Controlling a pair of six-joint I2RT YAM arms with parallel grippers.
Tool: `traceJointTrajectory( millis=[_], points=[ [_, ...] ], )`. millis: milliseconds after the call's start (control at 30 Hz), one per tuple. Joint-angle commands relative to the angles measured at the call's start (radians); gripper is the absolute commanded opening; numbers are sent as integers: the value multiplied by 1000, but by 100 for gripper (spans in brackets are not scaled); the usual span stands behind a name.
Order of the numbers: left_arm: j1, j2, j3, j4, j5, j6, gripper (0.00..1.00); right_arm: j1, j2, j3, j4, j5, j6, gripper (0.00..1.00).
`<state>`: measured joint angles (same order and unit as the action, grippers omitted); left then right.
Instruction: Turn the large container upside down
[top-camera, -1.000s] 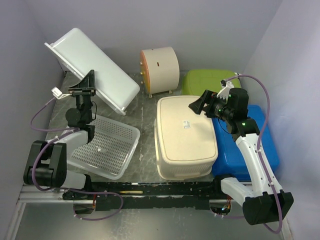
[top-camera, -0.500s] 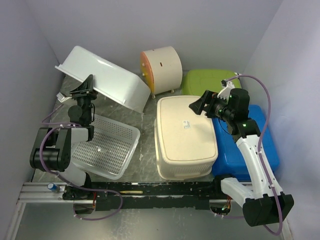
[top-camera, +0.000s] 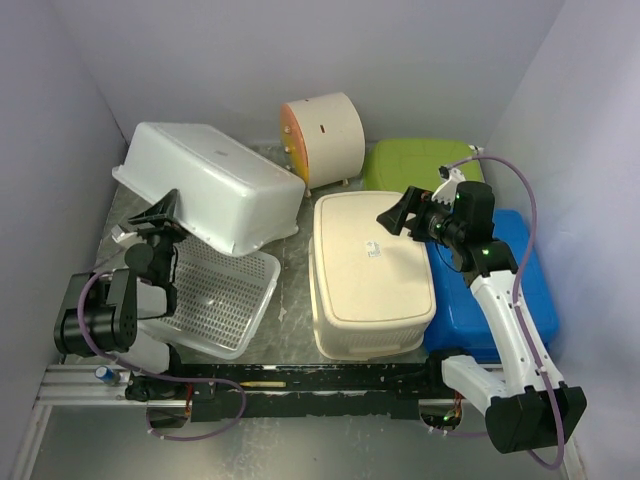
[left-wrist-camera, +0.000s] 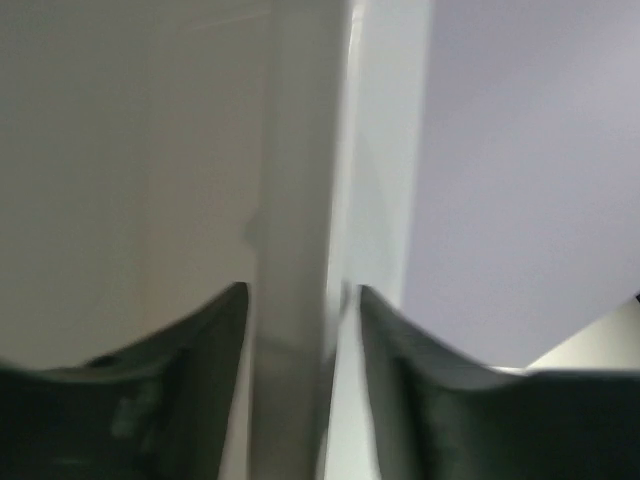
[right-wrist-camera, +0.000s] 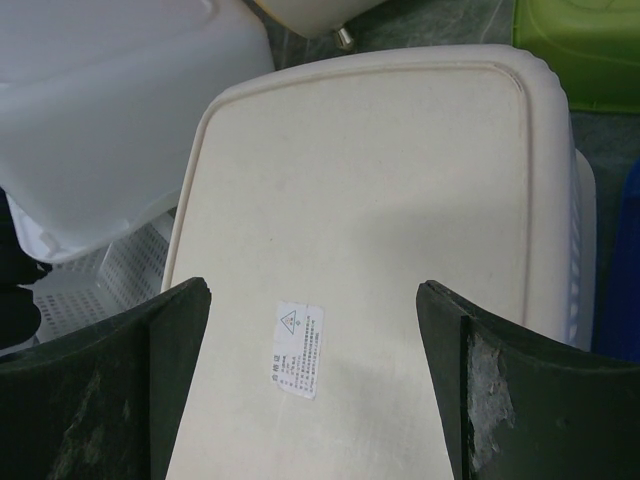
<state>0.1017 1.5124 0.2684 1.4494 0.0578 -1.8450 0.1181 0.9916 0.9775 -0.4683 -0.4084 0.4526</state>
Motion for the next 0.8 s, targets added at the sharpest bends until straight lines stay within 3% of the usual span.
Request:
traceJointTrajectory(
  millis=[0, 33, 100, 200, 267, 400, 500, 567, 767],
  points=[
    [41, -2, -52, 362, 178, -39, 94, 3, 5, -1, 19, -16, -2, 86],
    [51, -1, -51, 358, 201, -44, 100, 3, 6, 2, 17, -15, -4, 86],
    [63, -12, -43, 318, 246, -62, 99, 3, 7, 6, 14, -11, -6, 86],
    [69, -107, -20, 89, 319, -42, 99, 3, 6, 10, 13, -8, -6, 86],
    [69, -221, 17, -162, 351, 41, 99, 3, 6, 10, 13, -8, -1, 86],
    [69, -448, 176, -853, 327, 296, 99, 3, 10, 5, 21, -10, 6, 86],
    [72, -487, 336, -1251, 290, 468, 99, 3, 22, 0, 33, -21, 11, 85],
    [73, -462, 407, -1376, 301, 523, 99, 3, 30, 1, 43, -32, 16, 86],
    [74, -401, 485, -1546, 346, 577, 99, 3, 31, -3, 46, -35, 12, 85]
  ],
)
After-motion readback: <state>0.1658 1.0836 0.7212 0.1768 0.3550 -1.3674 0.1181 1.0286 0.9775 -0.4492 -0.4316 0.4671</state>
